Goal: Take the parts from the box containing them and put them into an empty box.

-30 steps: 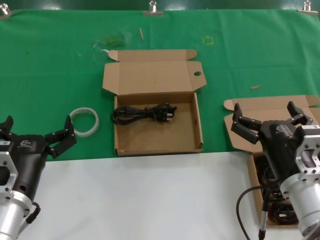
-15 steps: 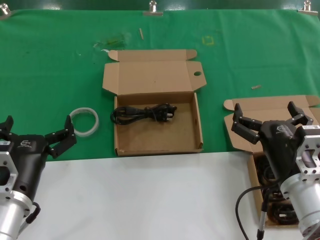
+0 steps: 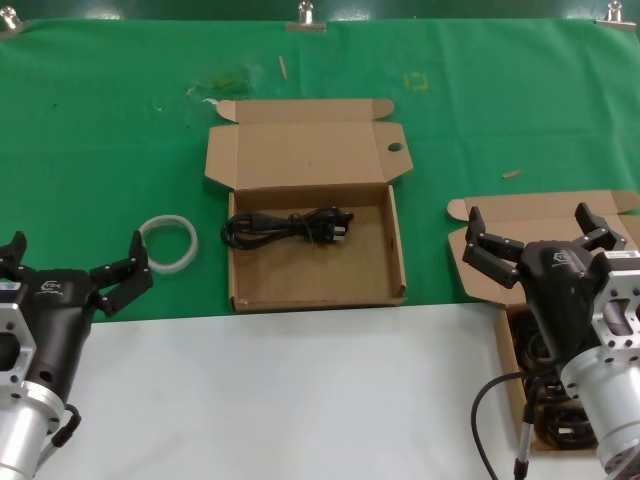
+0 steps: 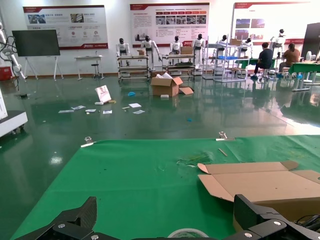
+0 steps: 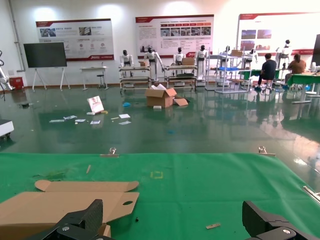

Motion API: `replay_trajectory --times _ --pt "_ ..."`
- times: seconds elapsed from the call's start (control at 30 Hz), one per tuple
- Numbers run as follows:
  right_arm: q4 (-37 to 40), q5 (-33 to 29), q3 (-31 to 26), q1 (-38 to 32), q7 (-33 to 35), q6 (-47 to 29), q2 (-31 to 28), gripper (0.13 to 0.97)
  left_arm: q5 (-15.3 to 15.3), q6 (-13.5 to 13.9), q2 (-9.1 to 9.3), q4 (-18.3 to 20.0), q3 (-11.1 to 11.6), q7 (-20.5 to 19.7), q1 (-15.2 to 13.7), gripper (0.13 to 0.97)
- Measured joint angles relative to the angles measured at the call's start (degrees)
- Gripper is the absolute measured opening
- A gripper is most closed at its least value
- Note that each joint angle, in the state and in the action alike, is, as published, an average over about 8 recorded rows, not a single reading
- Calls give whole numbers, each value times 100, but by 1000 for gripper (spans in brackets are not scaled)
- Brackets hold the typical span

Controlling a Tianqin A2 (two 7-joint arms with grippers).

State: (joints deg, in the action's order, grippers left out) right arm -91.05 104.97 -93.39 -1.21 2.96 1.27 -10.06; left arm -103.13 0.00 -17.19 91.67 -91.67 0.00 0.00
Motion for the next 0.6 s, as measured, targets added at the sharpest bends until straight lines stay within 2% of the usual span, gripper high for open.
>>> replay_trajectory --times 0.6 --pt "0 0 0 0 0 0 0 966 0 0 0 0 0 0 0 965"
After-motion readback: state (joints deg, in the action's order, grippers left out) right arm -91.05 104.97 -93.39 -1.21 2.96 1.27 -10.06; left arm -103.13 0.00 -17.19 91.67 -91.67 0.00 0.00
